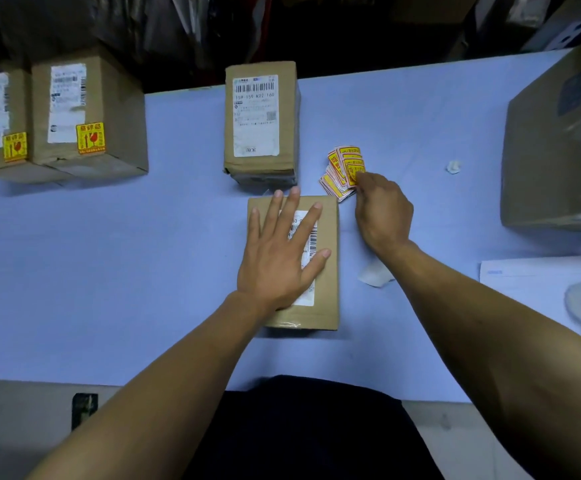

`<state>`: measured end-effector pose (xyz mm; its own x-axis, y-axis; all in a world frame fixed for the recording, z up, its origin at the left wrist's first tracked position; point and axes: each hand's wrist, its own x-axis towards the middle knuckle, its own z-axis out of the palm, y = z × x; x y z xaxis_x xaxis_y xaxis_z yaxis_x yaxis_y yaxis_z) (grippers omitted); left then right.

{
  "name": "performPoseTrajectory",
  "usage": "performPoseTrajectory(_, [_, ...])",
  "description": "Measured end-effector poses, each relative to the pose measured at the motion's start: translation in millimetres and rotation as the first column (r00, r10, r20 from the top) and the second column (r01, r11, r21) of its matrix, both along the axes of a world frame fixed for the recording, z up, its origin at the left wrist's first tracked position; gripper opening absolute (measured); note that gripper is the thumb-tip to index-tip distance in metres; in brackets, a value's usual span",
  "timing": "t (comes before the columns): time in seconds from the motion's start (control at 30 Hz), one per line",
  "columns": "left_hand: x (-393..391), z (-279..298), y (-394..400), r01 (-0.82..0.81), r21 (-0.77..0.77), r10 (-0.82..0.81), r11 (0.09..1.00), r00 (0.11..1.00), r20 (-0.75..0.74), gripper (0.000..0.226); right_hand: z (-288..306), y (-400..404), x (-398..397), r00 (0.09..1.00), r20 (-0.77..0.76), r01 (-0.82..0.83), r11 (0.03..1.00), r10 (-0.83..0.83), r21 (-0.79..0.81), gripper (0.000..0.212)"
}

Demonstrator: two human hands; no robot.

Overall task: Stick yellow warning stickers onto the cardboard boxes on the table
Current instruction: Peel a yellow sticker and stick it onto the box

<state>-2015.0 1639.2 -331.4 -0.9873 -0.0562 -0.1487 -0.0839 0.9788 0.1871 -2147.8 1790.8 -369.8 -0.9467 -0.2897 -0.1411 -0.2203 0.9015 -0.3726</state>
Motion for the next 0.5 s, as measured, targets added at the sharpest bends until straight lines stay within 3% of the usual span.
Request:
performPoseTrajectory(0.27, [-0.4, 7.9, 1.8, -0.018, 0.059, 0.016, 0.998, 0.999, 0.029, 0.068, 19.4, 7.6, 4.5, 0.965, 0.073, 0.262, 0.949, -0.253, -0.173, 0.028])
performPoseTrajectory(0.5, [-4.2, 28.1, -1.6, -0.084, 0.288, 0.064, 0.954, 0.995, 0.077, 0.057, 61.1, 0.9, 22.9, 0.927, 0.198, 0.374, 0.804, -0.317, -0.462, 0.020])
